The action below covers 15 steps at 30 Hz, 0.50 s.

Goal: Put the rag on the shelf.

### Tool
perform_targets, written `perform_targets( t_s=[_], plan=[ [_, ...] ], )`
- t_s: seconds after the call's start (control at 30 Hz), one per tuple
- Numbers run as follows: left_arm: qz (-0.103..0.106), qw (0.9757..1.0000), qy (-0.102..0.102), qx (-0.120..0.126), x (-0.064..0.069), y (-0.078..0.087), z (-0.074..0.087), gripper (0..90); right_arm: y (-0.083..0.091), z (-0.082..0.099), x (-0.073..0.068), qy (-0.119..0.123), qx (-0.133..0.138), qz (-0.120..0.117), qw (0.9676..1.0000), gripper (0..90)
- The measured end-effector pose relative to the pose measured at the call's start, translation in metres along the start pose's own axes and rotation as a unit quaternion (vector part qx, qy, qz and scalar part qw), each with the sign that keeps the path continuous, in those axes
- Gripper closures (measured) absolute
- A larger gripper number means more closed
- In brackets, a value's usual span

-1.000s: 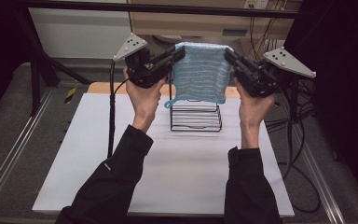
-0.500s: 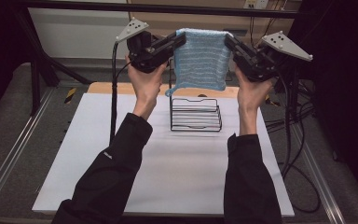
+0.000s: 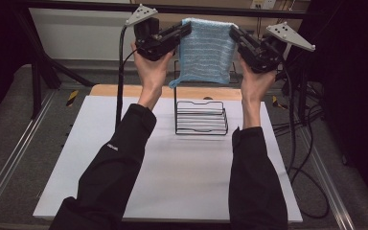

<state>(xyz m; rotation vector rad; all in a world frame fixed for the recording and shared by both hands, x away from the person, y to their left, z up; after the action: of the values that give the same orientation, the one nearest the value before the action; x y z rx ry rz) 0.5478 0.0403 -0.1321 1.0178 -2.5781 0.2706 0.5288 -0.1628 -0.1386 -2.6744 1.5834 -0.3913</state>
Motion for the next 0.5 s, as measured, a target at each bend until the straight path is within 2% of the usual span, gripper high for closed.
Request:
perform_targets(
  t_s=[0.13, 0.3, 0.5],
  plan=[
    [-0.008, 1.0000, -0.004, -0.001, -0.006, -0.007, -0.004, 78.3, -0.008, 0.002, 0.003, 0.000, 0.000, 0.000, 1.0000, 84.7],
    [-0.016, 0.9995, -0.027, -0.003, -0.010, -0.014, -0.010, 78.2, -0.017, 0.003, 0.008, -0.005, 0.002, 0.004, 1.0000, 84.6],
    [-0.018, 0.9997, -0.018, -0.006, -0.020, -0.022, -0.010, 78.1, -0.027, 0.009, 0.011, -0.005, -0.003, 0.006, 1.0000, 84.7]
  ],
)
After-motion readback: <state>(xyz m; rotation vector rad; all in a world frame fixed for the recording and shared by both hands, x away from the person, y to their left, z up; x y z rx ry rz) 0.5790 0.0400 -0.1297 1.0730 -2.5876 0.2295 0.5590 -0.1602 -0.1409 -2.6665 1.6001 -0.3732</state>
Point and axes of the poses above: each handheld gripper's, and its own axes: y roughly backward along the jaws, z roughly out of its underside, x roughly to its right, the point moved 6 cm from there along -y, roughly forward along the jaws, and after that the axes turned 15 degrees about y, right-handed, at the moved point
